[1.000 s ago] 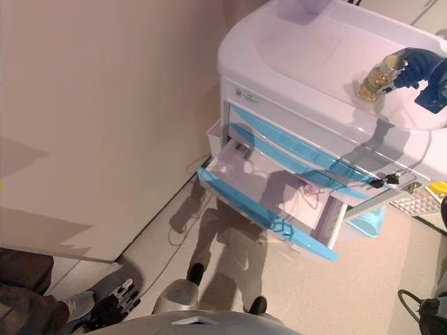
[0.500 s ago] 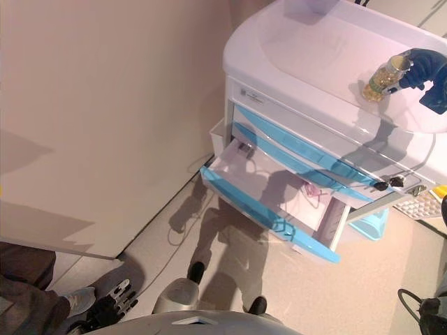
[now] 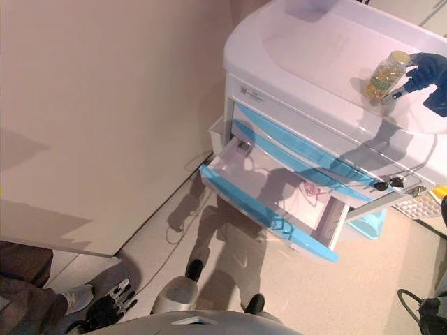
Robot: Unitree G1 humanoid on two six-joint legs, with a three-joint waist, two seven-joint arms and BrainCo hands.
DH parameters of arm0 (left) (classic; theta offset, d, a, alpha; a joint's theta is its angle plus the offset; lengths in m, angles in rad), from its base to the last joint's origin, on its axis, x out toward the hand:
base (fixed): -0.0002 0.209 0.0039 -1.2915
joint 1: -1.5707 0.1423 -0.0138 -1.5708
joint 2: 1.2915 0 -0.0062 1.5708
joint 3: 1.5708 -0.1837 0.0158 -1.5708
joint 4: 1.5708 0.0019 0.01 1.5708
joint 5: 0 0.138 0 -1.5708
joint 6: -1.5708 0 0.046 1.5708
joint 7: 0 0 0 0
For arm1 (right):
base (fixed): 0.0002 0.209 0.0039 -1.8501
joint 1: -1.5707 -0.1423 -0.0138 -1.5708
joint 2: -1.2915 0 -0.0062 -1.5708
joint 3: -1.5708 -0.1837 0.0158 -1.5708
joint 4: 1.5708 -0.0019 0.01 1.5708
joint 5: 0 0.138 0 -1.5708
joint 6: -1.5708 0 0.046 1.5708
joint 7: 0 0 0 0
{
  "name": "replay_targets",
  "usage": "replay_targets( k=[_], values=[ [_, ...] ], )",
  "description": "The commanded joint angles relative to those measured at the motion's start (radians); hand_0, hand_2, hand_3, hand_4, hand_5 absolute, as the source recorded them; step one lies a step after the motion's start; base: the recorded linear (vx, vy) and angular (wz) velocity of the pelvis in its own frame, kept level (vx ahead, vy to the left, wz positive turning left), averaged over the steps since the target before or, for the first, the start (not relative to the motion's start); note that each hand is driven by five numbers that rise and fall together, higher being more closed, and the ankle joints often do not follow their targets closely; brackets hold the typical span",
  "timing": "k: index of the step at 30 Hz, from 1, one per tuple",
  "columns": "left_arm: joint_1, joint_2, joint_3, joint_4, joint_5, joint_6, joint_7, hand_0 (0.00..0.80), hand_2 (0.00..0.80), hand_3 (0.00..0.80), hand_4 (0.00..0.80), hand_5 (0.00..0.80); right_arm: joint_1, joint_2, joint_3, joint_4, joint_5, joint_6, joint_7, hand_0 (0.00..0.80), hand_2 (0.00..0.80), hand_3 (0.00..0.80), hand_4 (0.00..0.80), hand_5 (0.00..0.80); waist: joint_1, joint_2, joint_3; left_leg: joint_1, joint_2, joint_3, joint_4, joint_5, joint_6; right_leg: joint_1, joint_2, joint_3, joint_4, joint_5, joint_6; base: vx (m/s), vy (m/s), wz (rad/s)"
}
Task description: Open the drawer and pick up the medicine
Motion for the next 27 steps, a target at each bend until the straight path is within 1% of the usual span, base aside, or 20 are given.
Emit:
replay_targets(
  k=[1,9,17,22,27],
  values=[
    [0.046,0.051,-0.015,-0.018,0.005,-0.010,-0.023,0.000,0.000,0.000,0.000,0.000,-0.135,-0.063,0.095,-0.018,-0.010,-0.004,-0.041,0.000,0.000,0.000,0.000,0.000,0.020,-0.005,-0.049,-0.019,-0.009,-0.036,0.014,-0.062,0.010,-0.062,-0.007,0.003,0.117,-0.029,0.021,0.000,0.000,0.00],
    [0.049,0.044,-0.014,-0.019,-0.007,-0.013,-0.016,0.000,0.000,0.000,0.000,0.000,-0.191,-0.090,0.144,-0.044,-0.024,0.005,-0.057,0.000,0.000,0.000,0.000,0.000,0.004,-0.011,-0.063,-0.013,-0.007,-0.022,0.012,-0.065,0.010,-0.063,-0.007,0.014,0.112,-0.025,0.023,0.000,0.000,0.00],
    [0.049,0.032,-0.013,-0.019,-0.018,-0.022,-0.011,0.000,0.000,0.000,0.000,0.000,-0.267,-0.140,0.226,-0.109,-0.039,0.004,-0.061,0.000,0.000,0.000,0.000,0.000,-0.029,-0.015,-0.083,-0.004,-0.007,0.002,0.010,-0.068,0.010,-0.066,-0.009,0.034,0.107,-0.019,0.026,-0.020,0.010,-0.07],
    [0.044,0.029,-0.013,-0.025,-0.010,-0.031,-0.013,0.000,0.000,0.000,0.000,0.000,-0.334,-0.180,0.279,-0.172,0.001,0.039,-0.088,0.000,0.000,0.000,0.000,0.000,-0.058,-0.014,-0.099,0.003,-0.004,0.029,0.003,-0.069,0.009,-0.071,-0.011,0.047,0.103,-0.014,0.030,-0.042,0.000,-0.09],
    [0.039,0.021,-0.026,-0.030,0.051,-0.061,-0.025,0.000,0.000,0.000,0.000,0.000,-0.356,-0.225,0.272,-0.244,0.078,0.058,-0.135,0.000,0.000,0.000,0.000,0.000,-0.092,-0.008,-0.112,0.010,-0.004,0.054,-0.004,-0.070,0.008,-0.077,-0.012,0.061,0.100,-0.010,0.034,-0.047,0.007,-0.17]
  ],
)
